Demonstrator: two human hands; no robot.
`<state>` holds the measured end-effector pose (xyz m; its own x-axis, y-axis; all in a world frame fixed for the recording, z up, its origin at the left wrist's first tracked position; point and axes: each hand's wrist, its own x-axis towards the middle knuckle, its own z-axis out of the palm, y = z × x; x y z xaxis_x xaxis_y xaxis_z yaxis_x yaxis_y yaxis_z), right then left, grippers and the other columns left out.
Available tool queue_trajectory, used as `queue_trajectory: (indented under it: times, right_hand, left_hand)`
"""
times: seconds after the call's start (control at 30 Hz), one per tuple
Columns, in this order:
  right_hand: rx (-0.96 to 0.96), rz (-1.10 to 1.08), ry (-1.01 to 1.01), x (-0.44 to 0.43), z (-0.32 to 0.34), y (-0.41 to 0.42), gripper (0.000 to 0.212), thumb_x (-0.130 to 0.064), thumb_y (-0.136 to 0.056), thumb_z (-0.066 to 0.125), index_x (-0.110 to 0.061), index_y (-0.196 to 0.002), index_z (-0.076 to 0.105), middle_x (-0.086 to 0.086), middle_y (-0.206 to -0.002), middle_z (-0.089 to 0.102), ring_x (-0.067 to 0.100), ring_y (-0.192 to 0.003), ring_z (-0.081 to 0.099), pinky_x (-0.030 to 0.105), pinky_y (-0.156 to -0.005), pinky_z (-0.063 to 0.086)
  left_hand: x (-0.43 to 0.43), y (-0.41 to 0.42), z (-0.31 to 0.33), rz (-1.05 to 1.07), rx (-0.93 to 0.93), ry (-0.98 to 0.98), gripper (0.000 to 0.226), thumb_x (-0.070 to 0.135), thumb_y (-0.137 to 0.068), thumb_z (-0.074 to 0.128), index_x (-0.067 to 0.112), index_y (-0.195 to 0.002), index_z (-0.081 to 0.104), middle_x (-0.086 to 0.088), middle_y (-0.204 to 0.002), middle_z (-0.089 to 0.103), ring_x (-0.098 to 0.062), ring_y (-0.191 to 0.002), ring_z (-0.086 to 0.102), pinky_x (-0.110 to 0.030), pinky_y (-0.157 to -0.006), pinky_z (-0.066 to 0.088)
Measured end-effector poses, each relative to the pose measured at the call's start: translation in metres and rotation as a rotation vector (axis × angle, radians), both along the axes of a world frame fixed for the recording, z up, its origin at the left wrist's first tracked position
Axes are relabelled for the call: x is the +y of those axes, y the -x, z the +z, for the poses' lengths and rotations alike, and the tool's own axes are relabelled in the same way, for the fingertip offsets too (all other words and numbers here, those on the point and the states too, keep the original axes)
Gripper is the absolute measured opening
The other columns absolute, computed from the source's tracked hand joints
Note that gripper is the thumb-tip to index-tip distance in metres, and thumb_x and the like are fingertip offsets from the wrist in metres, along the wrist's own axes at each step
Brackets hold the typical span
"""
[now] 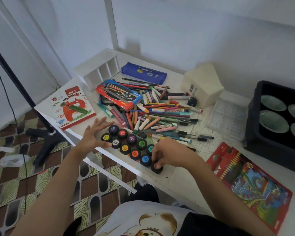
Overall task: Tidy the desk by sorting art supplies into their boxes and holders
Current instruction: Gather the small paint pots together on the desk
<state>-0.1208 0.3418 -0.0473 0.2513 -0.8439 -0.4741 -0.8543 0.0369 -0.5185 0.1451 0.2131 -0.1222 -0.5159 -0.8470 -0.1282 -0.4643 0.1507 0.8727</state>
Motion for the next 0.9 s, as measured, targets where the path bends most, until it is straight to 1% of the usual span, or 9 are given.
queue_trajectory:
  times: [0.07,0.2,0.3,0.37,0.47,0.6,0.67,0.77,0.9]
  right_hand:
    - [-0.007,0.002,0.001,-0.001,-0.003,0.001,0.023,-0.011,-0.076,0.076,-0.014,-0.098,0.072,0.001,-0.094,0.071,0.013,-0.083,0.065,0.025,-0.077,0.054]
    - [-0.189,-0.056,0.028,-0.002,0.003,0.018,0.014,-0.019,-0.079,0.073,-0.019,-0.092,0.072,-0.01,-0.083,0.069,-0.002,-0.074,0.063,0.009,-0.067,0.05]
    - [-0.184,-0.268,0.249,-0.013,0.008,0.046,0.008,-0.021,-0.084,0.068,-0.025,-0.091,0.069,-0.017,-0.079,0.062,-0.006,-0.071,0.058,0.013,-0.067,0.05]
    - [-0.123,-0.472,0.414,-0.026,0.003,0.072,0.009,-0.018,-0.086,0.066,-0.021,-0.094,0.07,-0.011,-0.084,0.064,-0.002,-0.074,0.057,0.011,-0.067,0.043]
    - [-0.051,-0.679,0.5,-0.047,-0.011,0.107,0.022,-0.011,-0.089,0.061,-0.014,-0.11,0.066,0.006,-0.113,0.064,0.014,-0.09,0.06,0.025,-0.076,0.047]
    - [0.136,-0.643,0.559,-0.068,-0.022,0.124,0.047,-0.003,-0.089,0.053,-0.011,-0.136,0.047,0.007,-0.145,0.039,0.024,-0.128,0.039,0.033,-0.097,0.039]
    - [0.267,-0.611,0.551,-0.079,-0.028,0.125,0.055,-0.004,-0.09,0.052,-0.014,-0.142,0.038,0.008,-0.148,0.033,0.025,-0.133,0.033,0.04,-0.099,0.039]
    - [0.453,-0.61,0.505,-0.092,-0.032,0.124,0.057,-0.006,-0.092,0.047,-0.019,-0.145,0.03,0.009,-0.144,0.038,0.028,-0.127,0.039,0.046,-0.091,0.044]
    - [0.584,-0.592,0.537,-0.098,-0.034,0.123,0.051,-0.003,-0.092,0.046,-0.017,-0.14,0.038,0.013,-0.137,0.042,0.033,-0.12,0.044,0.046,-0.082,0.047]
  left_hand:
    - [0.0,0.001,0.0,0.005,-0.002,0.004,0.081,0.058,-0.037,0.075,0.06,-0.115,0.053,0.009,-0.153,0.024,-0.008,-0.145,0.001,-0.045,-0.114,-0.013]
    - [0.0,0.0,-0.001,0.006,-0.015,0.011,0.091,0.057,-0.038,0.075,0.041,-0.124,0.052,0.009,-0.154,0.023,-0.009,-0.145,0.0,-0.044,-0.114,-0.013]
    - [0.001,0.0,0.0,-0.007,-0.003,-0.004,0.087,0.058,-0.039,0.075,0.052,-0.122,0.053,0.01,-0.155,0.023,-0.008,-0.145,0.0,-0.044,-0.114,-0.013]
    - [0.001,0.0,0.0,-0.002,0.007,-0.018,0.081,0.059,-0.039,0.076,0.064,-0.115,0.051,0.01,-0.155,0.023,-0.006,-0.145,0.0,-0.044,-0.114,-0.013]
    - [0.002,0.001,0.001,-0.001,0.005,-0.01,0.078,0.059,-0.039,0.075,0.07,-0.111,0.047,0.009,-0.155,0.022,-0.006,-0.144,0.0,-0.045,-0.114,-0.014]
    - [0.001,-0.001,0.003,-0.02,-0.009,-0.013,0.081,0.069,-0.035,0.075,0.074,-0.11,0.043,0.012,-0.153,0.02,-0.003,-0.141,-0.002,-0.043,-0.113,-0.014]
    - [0.0,-0.002,0.003,-0.027,-0.002,-0.016,0.083,0.08,-0.031,0.071,0.075,-0.109,0.043,0.016,-0.15,0.02,-0.001,-0.14,-0.002,-0.042,-0.113,-0.014]
    - [-0.001,-0.002,0.001,-0.026,0.02,-0.021,0.083,0.082,-0.03,0.071,0.074,-0.108,0.045,0.019,-0.148,0.02,0.0,-0.139,-0.001,-0.042,-0.112,-0.014]
    - [-0.001,-0.001,0.001,-0.017,0.019,-0.02,0.085,0.081,-0.03,0.072,0.072,-0.11,0.045,0.017,-0.149,0.021,-0.001,-0.14,0.0,-0.042,-0.113,-0.014]
